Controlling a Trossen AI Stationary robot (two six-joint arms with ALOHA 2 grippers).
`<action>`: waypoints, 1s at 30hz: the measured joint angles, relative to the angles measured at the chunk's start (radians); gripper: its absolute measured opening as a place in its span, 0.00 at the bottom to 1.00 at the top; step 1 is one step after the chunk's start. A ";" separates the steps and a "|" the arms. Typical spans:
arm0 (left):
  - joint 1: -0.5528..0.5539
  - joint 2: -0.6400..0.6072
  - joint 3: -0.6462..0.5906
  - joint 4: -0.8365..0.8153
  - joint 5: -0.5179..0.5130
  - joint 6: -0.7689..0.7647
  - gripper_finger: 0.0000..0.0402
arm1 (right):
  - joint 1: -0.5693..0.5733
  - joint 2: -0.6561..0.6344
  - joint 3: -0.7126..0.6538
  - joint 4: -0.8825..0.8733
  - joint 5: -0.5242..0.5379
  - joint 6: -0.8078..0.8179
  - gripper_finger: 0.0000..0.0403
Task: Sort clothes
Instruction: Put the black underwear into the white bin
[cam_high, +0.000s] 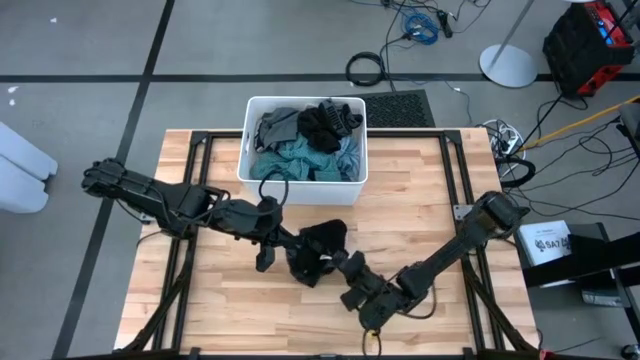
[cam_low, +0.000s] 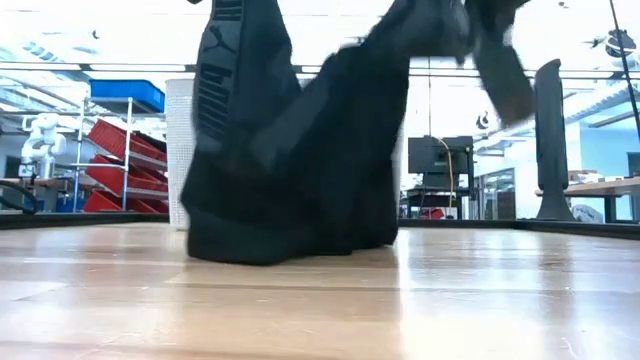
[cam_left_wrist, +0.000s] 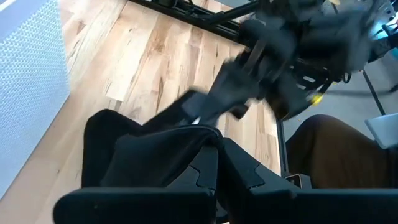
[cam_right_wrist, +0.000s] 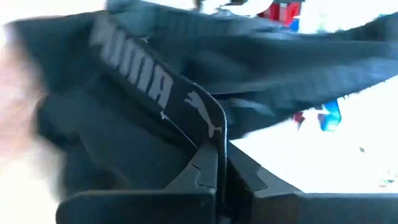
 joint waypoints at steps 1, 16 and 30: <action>0.000 0.000 0.000 0.000 0.000 0.000 0.02 | 0.006 -0.027 0.000 0.000 0.012 -0.005 0.00; 0.000 0.087 -0.027 0.151 0.020 0.003 0.02 | 0.024 -0.336 0.000 0.045 -0.360 0.278 0.00; -0.021 0.178 -0.027 0.315 0.136 0.093 0.02 | -0.052 -0.326 0.000 0.026 -0.420 0.446 0.01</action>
